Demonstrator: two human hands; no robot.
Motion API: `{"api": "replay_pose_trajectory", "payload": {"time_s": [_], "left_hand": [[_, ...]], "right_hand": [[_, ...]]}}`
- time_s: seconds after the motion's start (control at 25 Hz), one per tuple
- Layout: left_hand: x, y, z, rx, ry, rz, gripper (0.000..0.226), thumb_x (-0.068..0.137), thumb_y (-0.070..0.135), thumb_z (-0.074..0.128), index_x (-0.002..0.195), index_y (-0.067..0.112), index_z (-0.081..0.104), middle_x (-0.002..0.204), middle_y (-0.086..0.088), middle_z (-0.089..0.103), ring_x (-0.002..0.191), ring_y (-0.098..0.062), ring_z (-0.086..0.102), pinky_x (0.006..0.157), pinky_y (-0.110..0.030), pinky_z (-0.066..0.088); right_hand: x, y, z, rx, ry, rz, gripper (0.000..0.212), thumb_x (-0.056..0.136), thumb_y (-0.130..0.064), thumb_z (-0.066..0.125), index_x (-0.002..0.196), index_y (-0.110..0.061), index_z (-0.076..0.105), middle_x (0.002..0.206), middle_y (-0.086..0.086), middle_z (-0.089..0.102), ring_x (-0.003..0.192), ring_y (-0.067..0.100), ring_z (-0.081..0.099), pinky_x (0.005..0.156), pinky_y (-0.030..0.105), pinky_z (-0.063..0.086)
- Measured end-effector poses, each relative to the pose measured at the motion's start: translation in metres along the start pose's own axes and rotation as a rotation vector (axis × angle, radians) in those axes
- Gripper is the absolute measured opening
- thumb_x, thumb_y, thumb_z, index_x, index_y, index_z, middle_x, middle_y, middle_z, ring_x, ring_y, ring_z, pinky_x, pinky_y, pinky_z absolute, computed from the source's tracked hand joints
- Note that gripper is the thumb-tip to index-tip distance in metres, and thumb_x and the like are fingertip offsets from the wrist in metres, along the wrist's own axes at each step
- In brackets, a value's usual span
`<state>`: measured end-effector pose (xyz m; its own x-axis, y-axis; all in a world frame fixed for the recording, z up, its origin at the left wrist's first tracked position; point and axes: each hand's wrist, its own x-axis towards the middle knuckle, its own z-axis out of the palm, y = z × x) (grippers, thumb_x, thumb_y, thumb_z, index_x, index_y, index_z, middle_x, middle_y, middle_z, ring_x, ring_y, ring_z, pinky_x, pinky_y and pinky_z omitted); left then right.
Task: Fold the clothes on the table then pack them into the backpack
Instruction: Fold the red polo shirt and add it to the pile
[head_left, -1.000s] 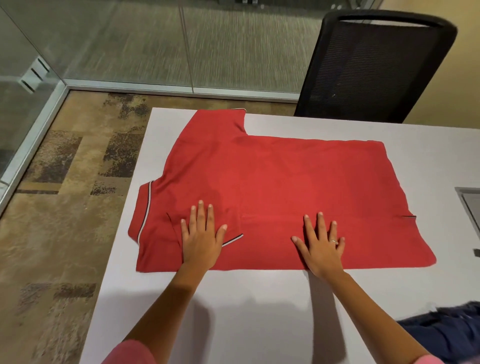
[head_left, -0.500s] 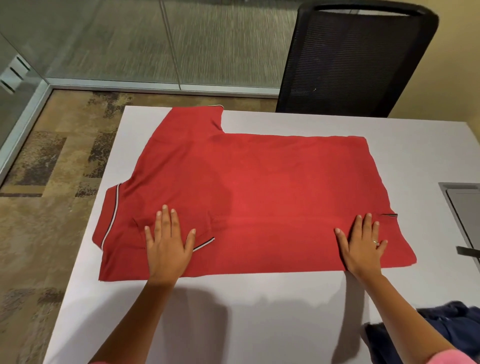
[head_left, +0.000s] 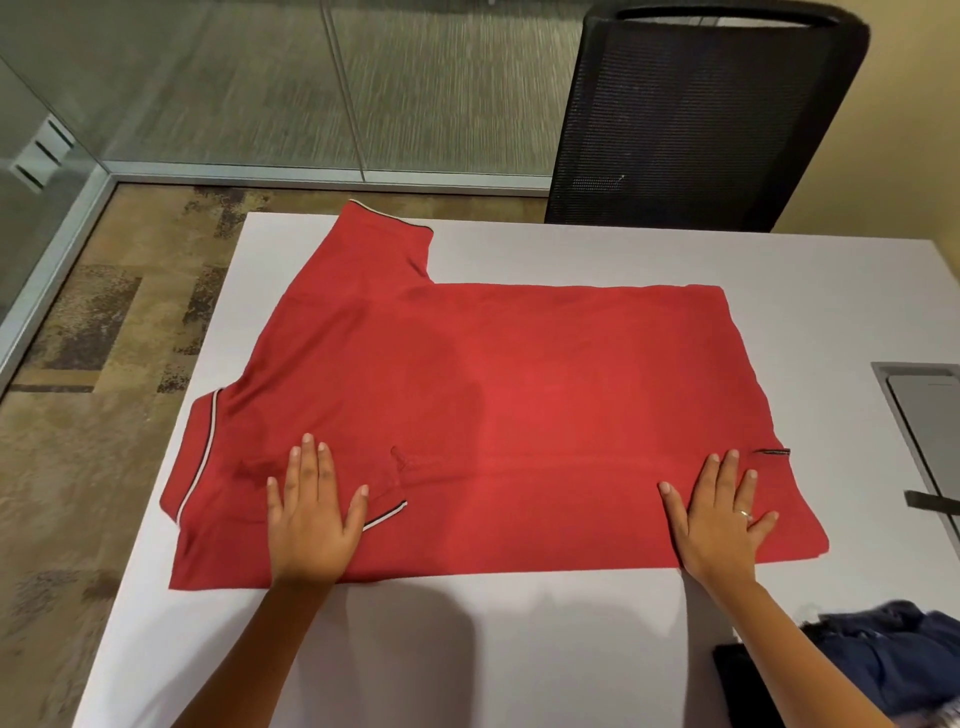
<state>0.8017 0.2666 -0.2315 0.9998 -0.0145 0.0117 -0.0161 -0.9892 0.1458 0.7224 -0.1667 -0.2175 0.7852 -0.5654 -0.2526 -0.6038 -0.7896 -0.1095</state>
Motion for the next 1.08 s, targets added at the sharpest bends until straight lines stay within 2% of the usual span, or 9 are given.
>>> {"api": "replay_pose_trajectory", "payload": {"time_s": [0.24,0.32,0.44,0.52,0.6,0.76,0.92,1.0,1.08], "left_hand": [[-0.009,-0.004,0.001,-0.003,0.042,0.02,0.071,0.091,0.049,0.031,0.143,0.001,0.04,0.153,-0.016,0.032,0.14,-0.033,0.033,0.108,-0.056,0.026],[-0.006,-0.001,0.0,-0.027,0.072,-0.015,0.068,0.089,0.049,0.034,0.138,0.003,0.046,0.147,-0.016,0.041,0.134,-0.033,0.041,0.106,-0.056,0.028],[0.024,0.005,-0.013,-0.067,0.143,-0.109,0.058,0.087,0.044,0.037,0.129,0.008,0.055,0.126,-0.015,0.054,0.114,-0.034,0.05,0.088,-0.053,0.036],[0.066,0.006,-0.027,-0.059,0.174,-0.108,0.051,0.086,0.036,0.043,0.127,0.008,0.055,0.117,-0.017,0.054,0.103,-0.036,0.05,0.078,-0.05,0.038],[0.118,0.006,-0.039,-0.087,0.183,-0.104,0.044,0.087,0.025,0.051,0.125,0.005,0.056,0.113,-0.021,0.053,0.098,-0.04,0.052,0.075,-0.051,0.042],[0.223,0.015,-0.057,-0.219,0.064,-0.184,0.037,0.094,0.021,0.046,0.125,0.001,0.05,0.124,-0.022,0.041,0.098,-0.047,0.055,0.084,-0.051,0.045],[0.295,0.008,-0.046,-0.26,-0.151,-0.357,0.046,0.094,0.029,0.048,0.128,-0.002,0.041,0.133,-0.025,0.032,0.101,-0.048,0.056,0.092,-0.049,0.047],[0.318,0.0,-0.036,-0.405,-0.181,-0.43,0.046,0.09,0.028,0.053,0.125,0.0,0.041,0.132,-0.024,0.032,0.091,-0.045,0.061,0.082,-0.05,0.055],[0.332,-0.005,-0.026,-0.614,-0.153,-0.482,0.04,0.086,0.021,0.06,0.117,0.002,0.044,0.119,-0.023,0.048,0.076,-0.035,0.064,0.061,-0.045,0.06]], "right_hand": [[-0.013,0.005,0.005,-0.008,-0.048,0.029,0.081,0.091,-0.067,0.02,0.153,-0.017,0.003,0.161,0.004,-0.008,0.147,0.035,-0.006,0.107,0.07,0.005],[-0.01,0.003,0.006,-0.018,0.071,0.026,0.075,0.095,-0.064,0.023,0.149,-0.013,0.023,0.158,0.011,0.013,0.143,0.04,0.013,0.103,0.071,0.015],[0.015,-0.009,-0.004,-0.041,0.273,-0.014,0.062,0.092,-0.055,0.029,0.116,-0.004,0.057,0.13,0.02,0.046,0.118,0.045,0.039,0.092,0.062,0.032],[0.047,-0.023,-0.021,-0.049,0.363,-0.051,0.049,0.091,-0.046,0.039,0.104,-0.004,0.06,0.12,0.021,0.05,0.11,0.045,0.043,0.087,0.058,0.034],[0.089,-0.041,-0.039,-0.029,0.403,-0.103,0.035,0.091,-0.034,0.051,0.106,-0.004,0.059,0.118,0.023,0.049,0.108,0.046,0.044,0.086,0.058,0.035],[0.173,-0.076,-0.07,-0.075,0.337,-0.269,0.028,0.092,-0.019,0.052,0.112,-0.001,0.061,0.117,0.027,0.052,0.105,0.051,0.046,0.083,0.06,0.041],[0.233,-0.096,-0.093,-0.229,0.122,-0.354,0.047,0.086,-0.003,0.049,0.133,-0.007,0.05,0.137,0.02,0.045,0.115,0.052,0.041,0.095,0.056,0.038],[0.249,-0.099,-0.098,-0.292,0.033,-0.31,0.058,0.084,0.0,0.05,0.139,-0.017,0.043,0.143,0.013,0.04,0.123,0.047,0.034,0.099,0.053,0.034],[0.26,-0.097,-0.097,-0.327,0.014,-0.276,0.057,0.084,0.0,0.049,0.137,-0.022,0.045,0.139,0.012,0.041,0.126,0.044,0.03,0.1,0.052,0.031]]}}
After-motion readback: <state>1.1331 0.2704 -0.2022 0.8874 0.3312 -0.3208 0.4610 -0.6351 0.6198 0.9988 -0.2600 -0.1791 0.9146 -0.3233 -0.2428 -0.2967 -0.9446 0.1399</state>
